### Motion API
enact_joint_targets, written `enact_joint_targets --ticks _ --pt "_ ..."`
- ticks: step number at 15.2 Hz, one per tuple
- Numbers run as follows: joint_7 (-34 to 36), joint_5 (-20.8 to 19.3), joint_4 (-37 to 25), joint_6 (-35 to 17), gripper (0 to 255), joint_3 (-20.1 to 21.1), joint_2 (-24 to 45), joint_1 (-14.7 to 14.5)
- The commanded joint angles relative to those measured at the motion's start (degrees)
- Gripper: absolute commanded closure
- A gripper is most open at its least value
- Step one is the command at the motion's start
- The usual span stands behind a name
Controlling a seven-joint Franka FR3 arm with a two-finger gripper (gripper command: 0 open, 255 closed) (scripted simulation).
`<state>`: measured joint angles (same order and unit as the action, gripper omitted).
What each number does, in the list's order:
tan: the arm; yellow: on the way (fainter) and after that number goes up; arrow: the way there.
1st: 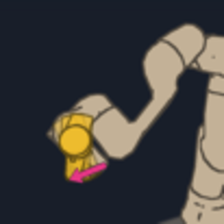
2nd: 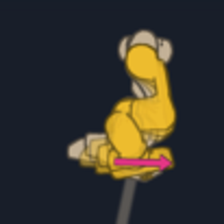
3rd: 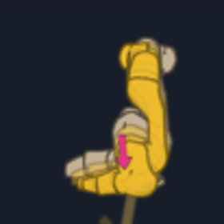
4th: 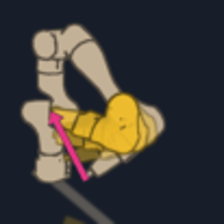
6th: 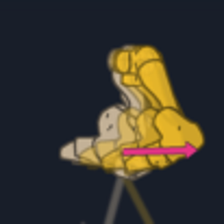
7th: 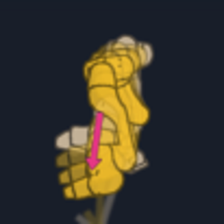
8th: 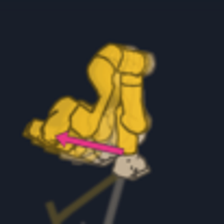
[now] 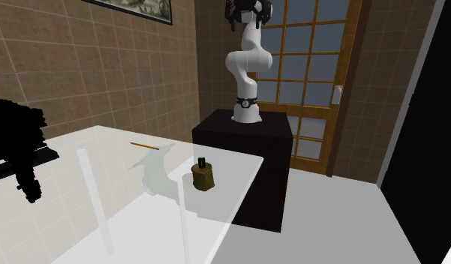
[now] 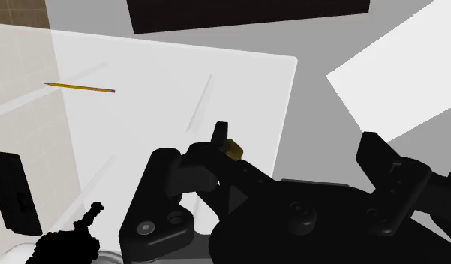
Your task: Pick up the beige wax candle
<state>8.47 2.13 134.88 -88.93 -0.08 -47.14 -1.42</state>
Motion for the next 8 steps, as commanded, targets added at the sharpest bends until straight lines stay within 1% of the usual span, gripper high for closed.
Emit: enact_joint_targets --ticks 1,8 --pt "0.00 0.00 0.00 0.00 0 0.00 0.00 0.00" --pt "-1.26 -0.81 4.62 -13.48 0 -1.14 9.39 0.71"
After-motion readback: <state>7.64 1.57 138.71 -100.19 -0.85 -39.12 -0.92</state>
